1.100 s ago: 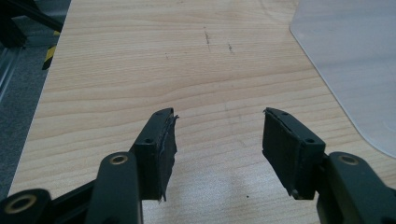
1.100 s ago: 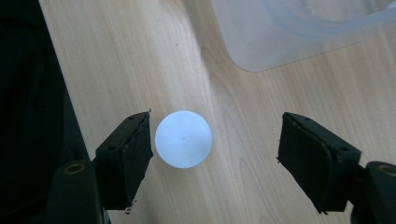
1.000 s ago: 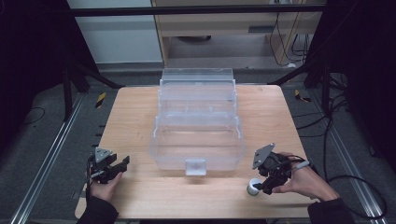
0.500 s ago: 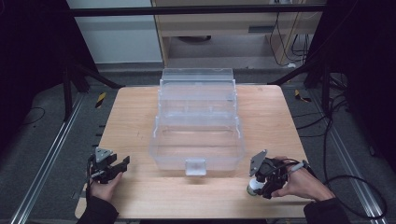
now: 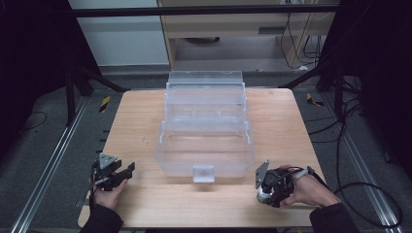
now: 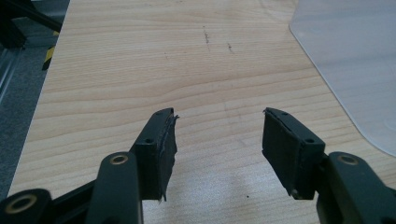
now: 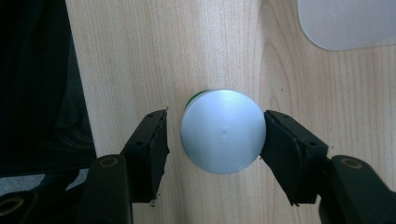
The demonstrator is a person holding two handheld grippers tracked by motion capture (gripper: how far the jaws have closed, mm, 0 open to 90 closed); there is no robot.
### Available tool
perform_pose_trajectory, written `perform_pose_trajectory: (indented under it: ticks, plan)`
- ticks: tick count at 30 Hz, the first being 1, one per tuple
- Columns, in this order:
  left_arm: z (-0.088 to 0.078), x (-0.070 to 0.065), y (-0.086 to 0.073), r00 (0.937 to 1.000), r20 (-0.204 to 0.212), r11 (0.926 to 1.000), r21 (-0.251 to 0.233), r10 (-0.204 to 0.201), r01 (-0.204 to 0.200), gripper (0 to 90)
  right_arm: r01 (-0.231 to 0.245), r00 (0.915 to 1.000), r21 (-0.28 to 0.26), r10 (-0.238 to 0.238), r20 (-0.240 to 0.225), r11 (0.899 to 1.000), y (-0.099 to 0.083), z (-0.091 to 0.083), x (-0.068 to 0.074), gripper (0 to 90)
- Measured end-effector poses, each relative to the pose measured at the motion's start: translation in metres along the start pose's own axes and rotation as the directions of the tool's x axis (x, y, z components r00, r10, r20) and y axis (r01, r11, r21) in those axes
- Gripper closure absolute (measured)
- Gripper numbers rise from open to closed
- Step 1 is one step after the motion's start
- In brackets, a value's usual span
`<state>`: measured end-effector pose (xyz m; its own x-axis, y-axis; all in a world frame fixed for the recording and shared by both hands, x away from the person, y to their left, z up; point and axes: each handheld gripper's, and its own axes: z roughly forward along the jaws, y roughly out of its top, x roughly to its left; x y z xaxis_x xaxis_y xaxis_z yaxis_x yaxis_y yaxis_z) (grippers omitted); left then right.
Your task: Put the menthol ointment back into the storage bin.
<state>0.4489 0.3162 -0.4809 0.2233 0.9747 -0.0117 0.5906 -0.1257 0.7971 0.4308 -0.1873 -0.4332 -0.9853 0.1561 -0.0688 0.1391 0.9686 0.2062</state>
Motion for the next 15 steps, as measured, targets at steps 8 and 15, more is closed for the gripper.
perform_pose_trajectory:
  ticks: [8, 15]
  plan:
    - [0.0002, -0.0001, 0.0000, 1.0000, 0.001, 1.0000, 0.003, 0.001, -0.001, 44.1, -0.001, 1.0000, 0.030, 0.001, -0.007, 1.000, 0.0026, 0.0054, -0.0020, 48.2]
    - [0.0006, -0.0004, -0.0001, 1.0000, 0.003, 1.0000, 0.005, 0.001, -0.001, 44.2, -0.007, 0.9999, 0.038, 0.008, -0.008, 0.999, 0.0031, 0.0058, -0.0032, 50.1]
